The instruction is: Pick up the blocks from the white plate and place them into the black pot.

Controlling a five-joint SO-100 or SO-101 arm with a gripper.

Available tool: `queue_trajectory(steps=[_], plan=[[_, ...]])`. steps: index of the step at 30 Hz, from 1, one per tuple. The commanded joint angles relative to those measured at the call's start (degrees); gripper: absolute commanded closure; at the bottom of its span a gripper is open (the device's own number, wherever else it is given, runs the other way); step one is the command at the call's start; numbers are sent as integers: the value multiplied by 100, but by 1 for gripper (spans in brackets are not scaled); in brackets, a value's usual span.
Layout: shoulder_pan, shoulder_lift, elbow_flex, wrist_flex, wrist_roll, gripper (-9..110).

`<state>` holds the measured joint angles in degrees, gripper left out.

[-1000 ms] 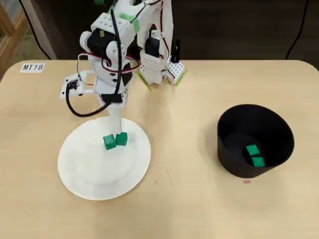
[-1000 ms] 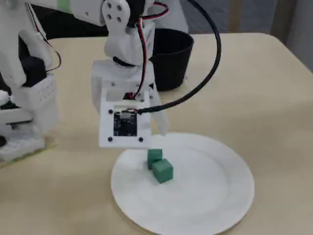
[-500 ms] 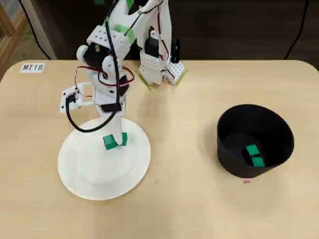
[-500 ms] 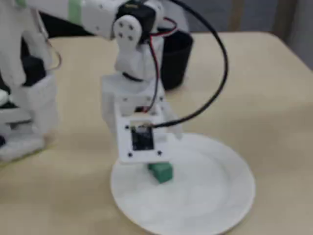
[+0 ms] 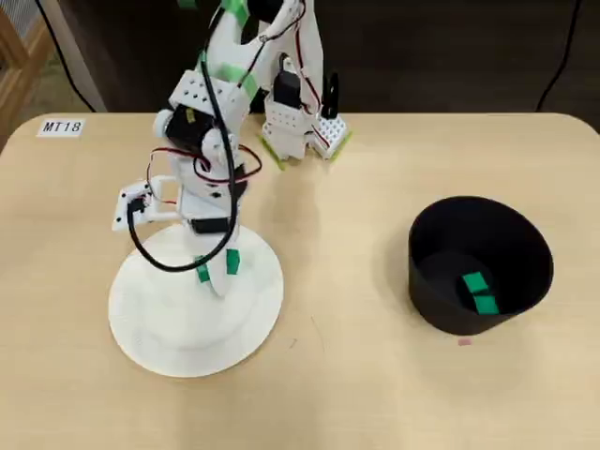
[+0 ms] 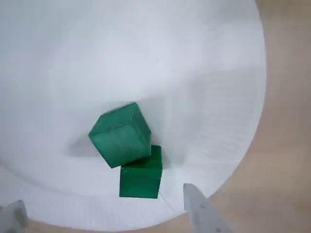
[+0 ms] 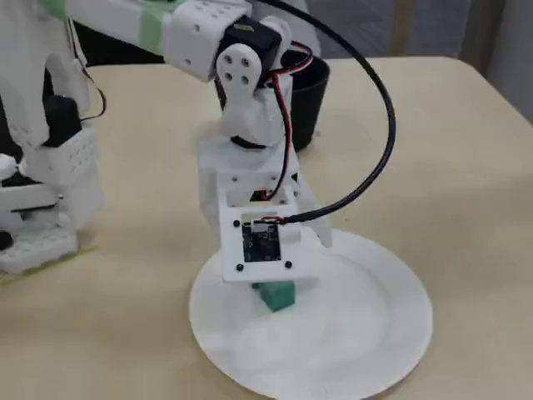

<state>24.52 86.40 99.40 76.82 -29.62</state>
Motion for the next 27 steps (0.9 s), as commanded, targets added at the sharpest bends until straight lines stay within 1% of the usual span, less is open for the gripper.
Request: queue_trajectory(steps=[1,9,27], plan=[[-185,0,-264,-79,281,58],[-176,-97,-264,-246,747,59],[141,-167,-255,-299,1178,60]])
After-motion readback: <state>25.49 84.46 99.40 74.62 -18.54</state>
